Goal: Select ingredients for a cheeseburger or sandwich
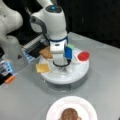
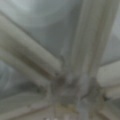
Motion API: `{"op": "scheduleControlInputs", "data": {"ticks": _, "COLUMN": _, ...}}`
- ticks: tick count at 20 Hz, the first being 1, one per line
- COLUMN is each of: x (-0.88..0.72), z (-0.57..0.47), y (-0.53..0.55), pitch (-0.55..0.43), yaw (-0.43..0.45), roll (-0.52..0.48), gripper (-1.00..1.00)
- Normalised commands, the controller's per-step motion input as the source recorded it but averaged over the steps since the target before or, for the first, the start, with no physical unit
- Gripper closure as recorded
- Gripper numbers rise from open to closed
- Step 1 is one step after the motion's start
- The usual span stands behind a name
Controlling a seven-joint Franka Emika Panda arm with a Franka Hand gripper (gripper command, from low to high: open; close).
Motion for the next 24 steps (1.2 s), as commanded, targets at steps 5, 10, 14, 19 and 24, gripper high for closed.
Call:
{"op": "scheduleControlInputs", "data": {"ticks": 5, "x": -0.31, "z": -0.13, "y": -0.16, "pitch": -0.102, "yaw": 0.205, "roll": 0.093, "gripper": -1.0}}
{"op": "scheduleControlInputs", "data": {"ticks": 10, "x": -0.25, "z": -0.08, "y": -0.16, "pitch": -0.064, "yaw": 0.258, "roll": 0.078, "gripper": -1.0}}
{"op": "scheduleControlInputs", "data": {"ticks": 14, "x": -0.17, "z": -0.09, "y": -0.1, "pitch": -0.061, "yaw": 0.293, "roll": 0.117, "gripper": -1.0}}
{"op": "scheduleControlInputs", "data": {"ticks": 19, "x": -0.14, "z": -0.1, "y": -0.05, "pitch": -0.056, "yaw": 0.201, "roll": 0.13, "gripper": -1.0}}
{"op": "scheduleControlInputs", "data": {"ticks": 24, "x": -0.07, "z": -0.07, "y": -0.05, "pitch": -0.047, "yaw": 0.204, "roll": 0.094, "gripper": -1.0}}
